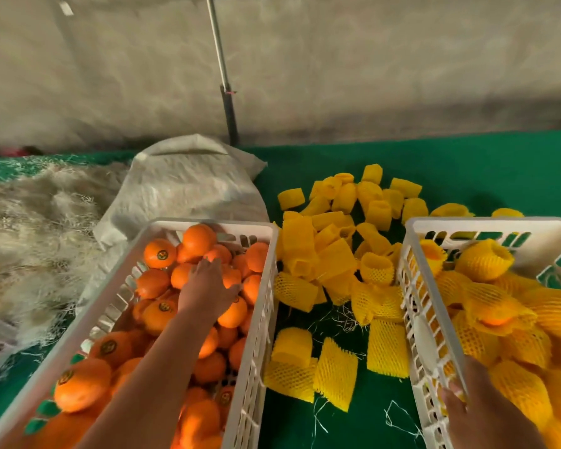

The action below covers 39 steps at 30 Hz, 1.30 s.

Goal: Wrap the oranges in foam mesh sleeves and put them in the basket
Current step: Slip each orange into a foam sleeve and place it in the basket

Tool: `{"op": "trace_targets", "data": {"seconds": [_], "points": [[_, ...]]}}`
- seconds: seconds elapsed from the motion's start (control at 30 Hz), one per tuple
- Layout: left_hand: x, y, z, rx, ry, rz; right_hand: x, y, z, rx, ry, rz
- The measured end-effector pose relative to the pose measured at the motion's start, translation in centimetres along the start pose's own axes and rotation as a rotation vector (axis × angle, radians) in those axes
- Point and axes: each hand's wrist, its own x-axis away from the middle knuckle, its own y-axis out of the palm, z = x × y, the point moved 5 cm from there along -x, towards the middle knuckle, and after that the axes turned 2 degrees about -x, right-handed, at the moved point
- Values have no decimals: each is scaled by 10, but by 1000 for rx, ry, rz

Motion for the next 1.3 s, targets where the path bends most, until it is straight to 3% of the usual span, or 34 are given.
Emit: {"op": "trace_targets", "data": {"seconds": [0.1, 0.23, 0.4, 0.6, 0.73, 0.83, 0.9, 0.97, 1.07, 1.13, 1.3], "points": [[-6, 18, -5, -63, -23, 61, -1, 1, 0, -105, 103, 5], [-12, 24, -6, -95, -71, 110, 5, -1, -14, -157, 62, -64], [1, 7, 0, 9, -11, 240, 16, -4, -19, -46, -3, 179], [56, -45, 53, 480, 279, 395, 19, -8, -23, 42, -33, 165], [96, -47, 93, 610, 543, 287, 19, -9, -19, 114, -45, 180], [102, -26, 109, 631, 570, 120, 20, -4, -14, 134, -66, 186], [103, -10, 117, 510, 616, 53, 21, -3, -11, 197, -55, 164], [101, 2, 121, 390, 658, 9, 23, -10, -12, 300, -157, 247], [97, 15, 122, 221, 660, -32, 51, 0, -41, 328, -648, 418], [94, 19, 121, 108, 650, -40, 53, 26, -63, 325, -795, 254], [94, 24, 121, -22, 611, -53, -22, 117, -75, 449, -460, -257]]}}
